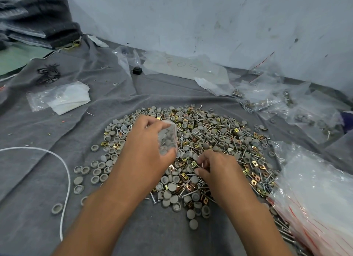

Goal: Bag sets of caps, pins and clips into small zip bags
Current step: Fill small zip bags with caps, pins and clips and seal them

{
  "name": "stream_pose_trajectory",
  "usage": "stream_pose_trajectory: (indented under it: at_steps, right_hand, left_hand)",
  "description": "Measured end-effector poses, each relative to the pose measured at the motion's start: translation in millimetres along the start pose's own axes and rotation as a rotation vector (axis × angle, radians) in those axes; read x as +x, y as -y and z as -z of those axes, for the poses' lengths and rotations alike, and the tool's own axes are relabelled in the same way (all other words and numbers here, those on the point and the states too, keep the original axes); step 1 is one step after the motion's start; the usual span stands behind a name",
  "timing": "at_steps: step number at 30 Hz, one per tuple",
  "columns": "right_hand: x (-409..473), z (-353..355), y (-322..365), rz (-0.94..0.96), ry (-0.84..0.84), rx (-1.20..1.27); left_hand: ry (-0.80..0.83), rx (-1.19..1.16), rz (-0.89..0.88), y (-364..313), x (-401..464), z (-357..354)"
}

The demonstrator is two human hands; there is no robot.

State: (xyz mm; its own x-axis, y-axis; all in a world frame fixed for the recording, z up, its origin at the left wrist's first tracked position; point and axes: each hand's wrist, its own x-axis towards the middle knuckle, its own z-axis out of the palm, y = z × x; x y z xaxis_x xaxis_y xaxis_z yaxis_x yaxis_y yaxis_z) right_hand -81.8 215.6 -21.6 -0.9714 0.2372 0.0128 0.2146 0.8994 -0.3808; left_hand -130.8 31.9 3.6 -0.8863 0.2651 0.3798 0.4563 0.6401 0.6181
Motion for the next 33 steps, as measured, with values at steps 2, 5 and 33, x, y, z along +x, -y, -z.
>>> stream_pose_trajectory:
  at_steps: [2,5,33]
  right_hand:
    - [-2.5,-2.2,2.9,-0.014,-0.034,-0.038]
    - [-4.6,-7.2,7.6,-0.018,-0.111,-0.124]
    - [-6.8,15.3,24.0,0.478,-0.458,0.365]
  left_hand:
    - [0.007,0.002,-0.003,0.0,-0.1,-1.2]
    - [0.012,0.011,-0.002,-0.6,-0.6,-2.0]
    - [0.102,-0.005,-0.054,-9.3,-1.4,-8.7]
